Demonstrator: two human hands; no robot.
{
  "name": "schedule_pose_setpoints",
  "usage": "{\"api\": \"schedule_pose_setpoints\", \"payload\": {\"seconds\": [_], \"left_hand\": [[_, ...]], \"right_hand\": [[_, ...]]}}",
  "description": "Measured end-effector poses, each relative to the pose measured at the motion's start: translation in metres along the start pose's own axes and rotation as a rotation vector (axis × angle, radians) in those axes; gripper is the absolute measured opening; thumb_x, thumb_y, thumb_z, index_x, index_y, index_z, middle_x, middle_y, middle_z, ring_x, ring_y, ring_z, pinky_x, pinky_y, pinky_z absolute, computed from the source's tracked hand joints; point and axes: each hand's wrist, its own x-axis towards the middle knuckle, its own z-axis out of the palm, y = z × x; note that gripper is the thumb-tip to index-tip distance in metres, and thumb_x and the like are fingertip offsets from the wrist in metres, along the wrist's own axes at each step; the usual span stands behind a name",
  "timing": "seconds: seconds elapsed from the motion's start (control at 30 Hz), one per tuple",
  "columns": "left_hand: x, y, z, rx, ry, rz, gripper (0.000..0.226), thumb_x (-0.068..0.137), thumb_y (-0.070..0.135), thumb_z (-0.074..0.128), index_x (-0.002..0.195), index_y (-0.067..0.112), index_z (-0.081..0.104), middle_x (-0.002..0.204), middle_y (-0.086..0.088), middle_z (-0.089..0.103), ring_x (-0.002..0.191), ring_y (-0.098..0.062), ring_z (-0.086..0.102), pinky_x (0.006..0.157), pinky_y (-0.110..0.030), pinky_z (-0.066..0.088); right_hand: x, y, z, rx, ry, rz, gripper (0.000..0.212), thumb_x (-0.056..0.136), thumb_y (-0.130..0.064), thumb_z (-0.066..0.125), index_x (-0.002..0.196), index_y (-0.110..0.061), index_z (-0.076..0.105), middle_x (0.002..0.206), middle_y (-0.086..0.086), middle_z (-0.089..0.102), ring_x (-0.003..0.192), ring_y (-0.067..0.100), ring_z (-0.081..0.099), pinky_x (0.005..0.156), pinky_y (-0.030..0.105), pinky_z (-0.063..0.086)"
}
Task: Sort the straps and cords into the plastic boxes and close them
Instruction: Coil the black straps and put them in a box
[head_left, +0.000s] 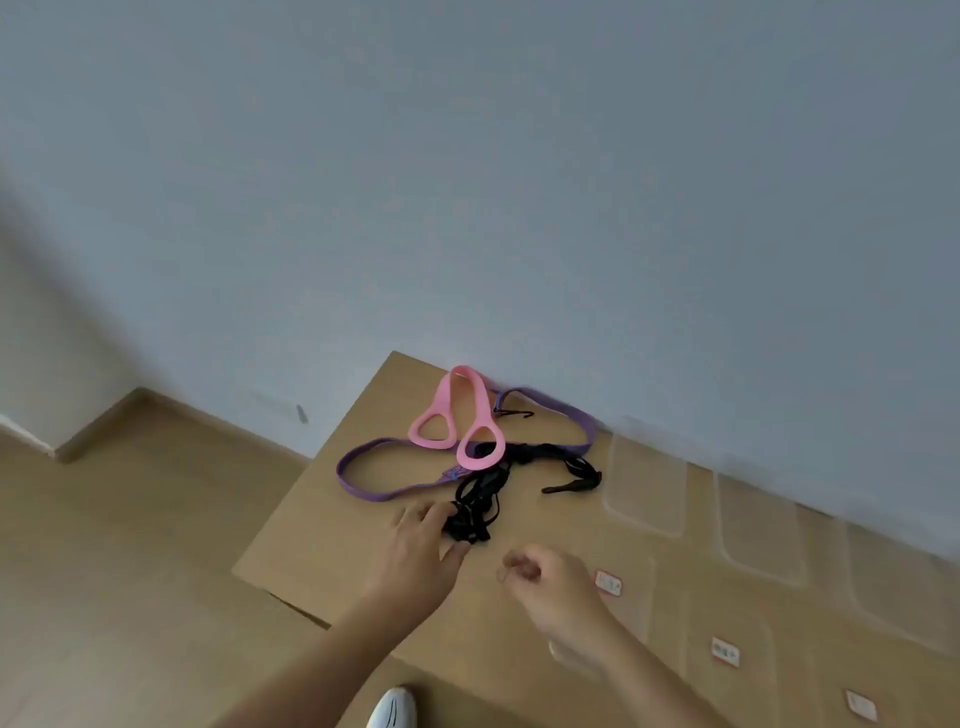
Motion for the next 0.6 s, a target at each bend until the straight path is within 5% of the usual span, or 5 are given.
{"api": "schedule_pose_setpoints", "payload": {"seconds": [0.2, 0.33, 0.5, 0.6], "left_hand": [[0.051, 0.004, 0.018, 0.351, -0.118, 0.106, 0.068, 0.086, 0.066, 0.059, 0.137, 0.023, 0.043, 0.133, 0.004, 0.049, 0.125, -0.021, 0.046, 0.1, -0.035, 0.045], [0.062, 0.002, 0.029, 0.402, -0.18, 0.106, 0.049, 0.086, 0.046, 0.06, 0.125, 0.02, 0.044, 0.125, 0.0, 0.053, 0.119, -0.023, 0.05, 0.092, -0.035, 0.048], [0.067, 0.005, 0.017, 0.047, -0.254, -0.018, 0.015, 0.075, 0.034, 0.063, 0.083, 0.026, 0.051, 0.078, 0.007, 0.057, 0.072, -0.017, 0.055, 0.054, -0.028, 0.037], [0.07, 0.008, -0.002, -0.309, -0.349, -0.088, 0.013, 0.065, 0.034, 0.064, 0.07, 0.022, 0.063, 0.059, 0.007, 0.058, 0.056, -0.01, 0.05, 0.05, -0.023, 0.037]], "right_hand": [[0.023, -0.01, 0.001, 0.083, 0.121, 0.1, 0.005, 0.089, -0.032, 0.067, 0.086, -0.032, 0.07, 0.086, -0.01, 0.07, 0.073, -0.002, 0.061, 0.054, 0.008, 0.042], [0.024, -0.005, 0.001, 0.112, 0.156, 0.158, 0.004, 0.091, -0.029, 0.068, 0.091, -0.03, 0.072, 0.092, -0.009, 0.069, 0.086, 0.006, 0.063, 0.061, 0.009, 0.046], [0.033, -0.006, -0.009, 0.095, 0.246, 0.183, 0.007, 0.092, -0.026, 0.067, 0.098, -0.028, 0.07, 0.092, -0.01, 0.068, 0.082, 0.0, 0.06, 0.058, 0.004, 0.041], [0.037, -0.009, -0.014, 0.096, 0.317, 0.176, 0.012, 0.092, -0.026, 0.068, 0.104, -0.027, 0.068, 0.092, -0.01, 0.067, 0.079, -0.003, 0.058, 0.056, 0.002, 0.039]]}}
